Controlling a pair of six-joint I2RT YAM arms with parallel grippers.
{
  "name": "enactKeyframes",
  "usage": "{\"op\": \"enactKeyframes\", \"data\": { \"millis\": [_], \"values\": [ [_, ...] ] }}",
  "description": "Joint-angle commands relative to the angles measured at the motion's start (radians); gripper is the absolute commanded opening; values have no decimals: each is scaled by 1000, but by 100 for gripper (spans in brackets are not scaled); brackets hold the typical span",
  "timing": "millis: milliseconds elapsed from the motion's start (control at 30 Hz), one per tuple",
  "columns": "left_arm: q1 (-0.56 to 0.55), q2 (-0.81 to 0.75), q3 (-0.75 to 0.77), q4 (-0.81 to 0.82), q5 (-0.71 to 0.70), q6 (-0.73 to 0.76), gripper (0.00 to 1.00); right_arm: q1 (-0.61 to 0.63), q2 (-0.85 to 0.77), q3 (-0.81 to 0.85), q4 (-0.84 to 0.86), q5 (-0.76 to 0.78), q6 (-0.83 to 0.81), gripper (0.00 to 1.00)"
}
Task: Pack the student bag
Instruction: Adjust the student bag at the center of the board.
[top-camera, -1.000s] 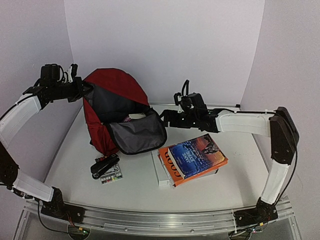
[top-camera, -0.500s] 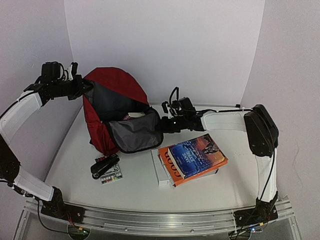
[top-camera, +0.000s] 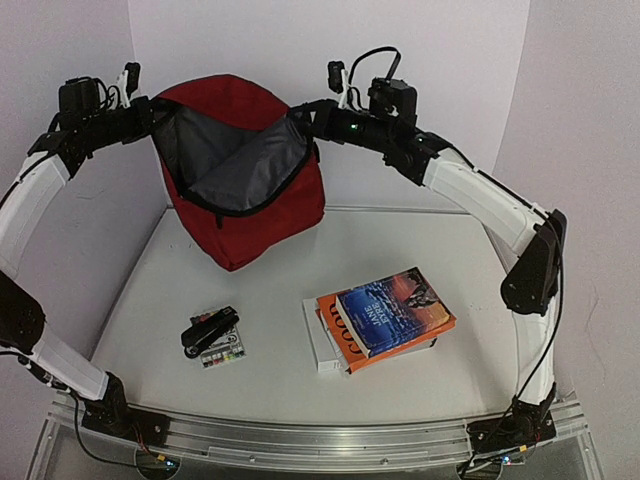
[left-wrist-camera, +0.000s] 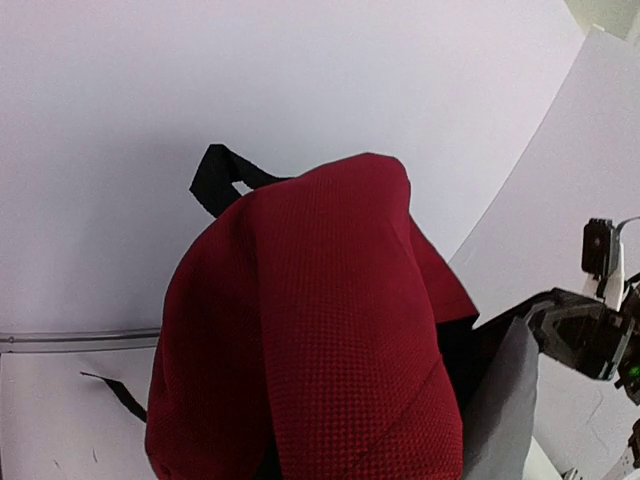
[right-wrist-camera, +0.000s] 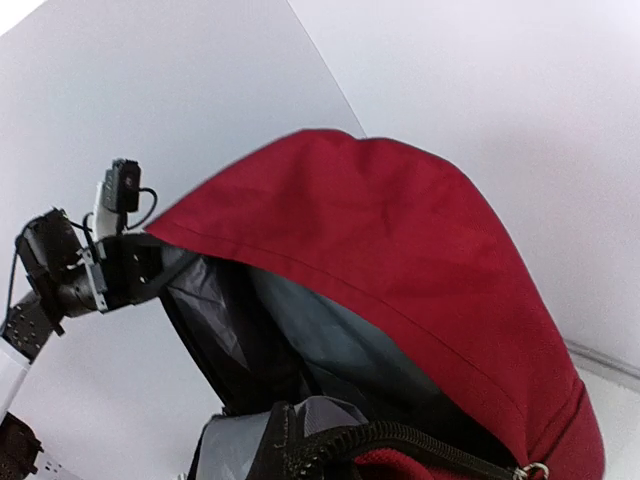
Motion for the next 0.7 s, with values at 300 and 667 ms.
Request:
{"op": "enactKeyframes", "data": {
  "millis": [300,667],
  "values": [
    [-26,-145,-470,324,211,-27,0,-45,-92,-492,21,197,20,0],
    [-47,-156,-447,271,190,-54,15,-45,-193,-625,19,158,37,54]
  ]
}}
